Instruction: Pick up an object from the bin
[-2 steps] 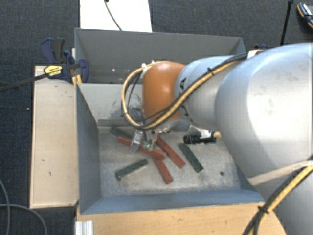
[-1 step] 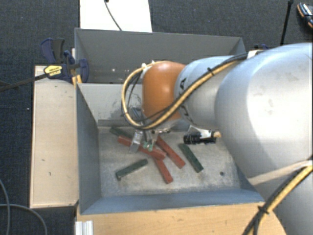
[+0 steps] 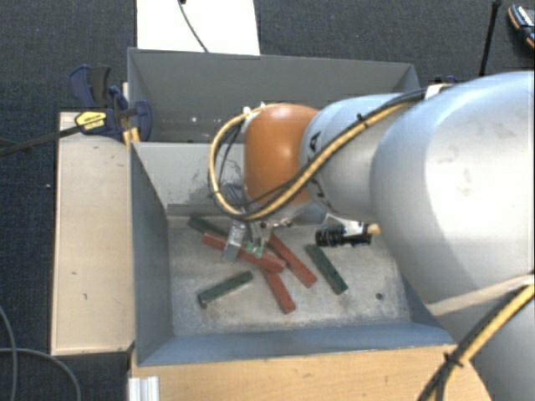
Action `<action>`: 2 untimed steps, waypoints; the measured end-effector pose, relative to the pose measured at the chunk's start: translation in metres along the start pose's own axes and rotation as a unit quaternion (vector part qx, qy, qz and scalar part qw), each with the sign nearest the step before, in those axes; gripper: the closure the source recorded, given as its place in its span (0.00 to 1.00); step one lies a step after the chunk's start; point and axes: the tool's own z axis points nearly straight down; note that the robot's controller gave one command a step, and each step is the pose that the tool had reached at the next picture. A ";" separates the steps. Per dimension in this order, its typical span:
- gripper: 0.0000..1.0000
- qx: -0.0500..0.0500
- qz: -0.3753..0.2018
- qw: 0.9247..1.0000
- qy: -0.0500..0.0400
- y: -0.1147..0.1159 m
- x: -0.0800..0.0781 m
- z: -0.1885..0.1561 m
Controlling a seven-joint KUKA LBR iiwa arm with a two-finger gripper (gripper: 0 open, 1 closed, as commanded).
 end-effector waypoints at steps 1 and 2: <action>1.00 0.002 0.000 1.000 0.002 -0.001 0.001 -0.020; 1.00 -0.001 0.000 1.000 -0.001 0.000 0.000 -0.040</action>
Offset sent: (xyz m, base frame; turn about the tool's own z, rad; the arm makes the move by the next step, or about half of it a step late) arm -0.0001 0.0000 0.0410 0.0000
